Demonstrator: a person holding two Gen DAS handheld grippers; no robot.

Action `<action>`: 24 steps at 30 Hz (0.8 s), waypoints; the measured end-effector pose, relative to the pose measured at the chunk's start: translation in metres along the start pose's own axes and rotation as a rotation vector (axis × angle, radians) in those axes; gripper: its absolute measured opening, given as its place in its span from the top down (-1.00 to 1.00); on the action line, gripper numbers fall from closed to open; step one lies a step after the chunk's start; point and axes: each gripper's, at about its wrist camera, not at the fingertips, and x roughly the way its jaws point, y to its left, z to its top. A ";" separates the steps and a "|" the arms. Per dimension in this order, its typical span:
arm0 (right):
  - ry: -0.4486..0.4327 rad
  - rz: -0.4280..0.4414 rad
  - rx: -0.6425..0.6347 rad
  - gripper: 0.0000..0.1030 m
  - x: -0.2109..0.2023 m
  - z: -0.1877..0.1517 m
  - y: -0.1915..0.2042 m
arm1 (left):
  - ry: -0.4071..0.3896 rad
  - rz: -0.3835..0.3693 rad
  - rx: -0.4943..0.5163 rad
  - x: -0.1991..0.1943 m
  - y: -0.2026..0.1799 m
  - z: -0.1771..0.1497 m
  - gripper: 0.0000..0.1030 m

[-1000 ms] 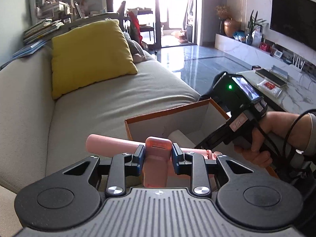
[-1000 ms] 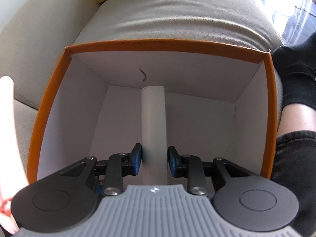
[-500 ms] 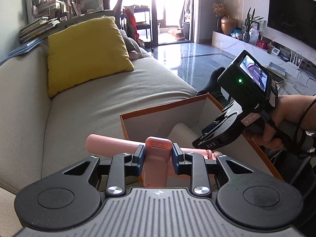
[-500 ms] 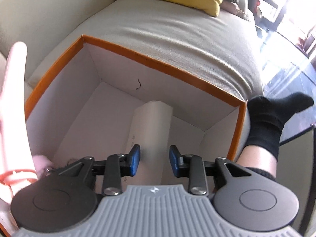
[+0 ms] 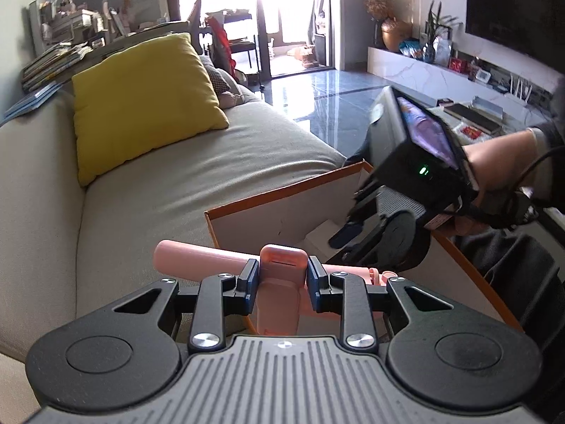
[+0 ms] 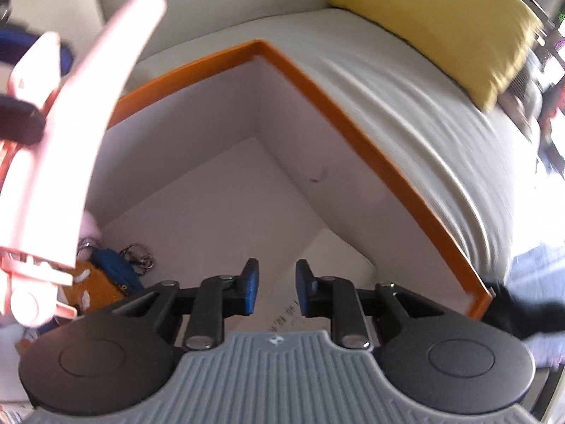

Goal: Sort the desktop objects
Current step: 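Lower the power bank and selfie stick into the box and open both grippers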

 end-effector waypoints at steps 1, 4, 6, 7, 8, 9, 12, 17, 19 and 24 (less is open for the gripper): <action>0.007 0.006 -0.019 0.54 0.003 0.002 0.002 | 0.004 -0.002 0.008 0.001 -0.001 0.000 0.37; 0.033 -0.001 -0.070 0.60 0.015 0.005 0.008 | 0.011 0.000 0.045 0.003 -0.005 0.001 0.39; 0.038 -0.007 -0.072 0.62 0.018 0.006 0.006 | 0.019 -0.003 0.071 0.005 -0.007 0.002 0.39; 0.039 -0.002 -0.065 0.63 0.018 0.007 0.004 | 0.021 -0.001 0.092 0.005 -0.010 0.002 0.39; 0.044 -0.004 -0.055 0.63 0.017 0.006 0.002 | 0.022 0.001 0.113 0.006 -0.014 0.002 0.39; 0.051 -0.015 -0.050 0.63 0.018 0.005 -0.001 | 0.022 0.003 0.136 0.007 -0.017 0.003 0.39; 0.080 -0.070 -0.049 0.64 0.019 0.000 -0.009 | 0.023 0.004 0.191 0.010 -0.024 0.003 0.39; 0.076 -0.063 0.049 0.62 0.009 -0.005 -0.025 | 0.022 -0.008 0.263 0.020 -0.037 -0.001 0.39; 0.030 -0.022 0.099 0.62 -0.003 -0.009 -0.030 | 0.026 -0.017 0.278 0.024 -0.040 -0.003 0.39; -0.028 0.071 0.184 0.61 -0.036 -0.018 -0.027 | 0.045 -0.009 0.294 0.038 -0.043 -0.004 0.39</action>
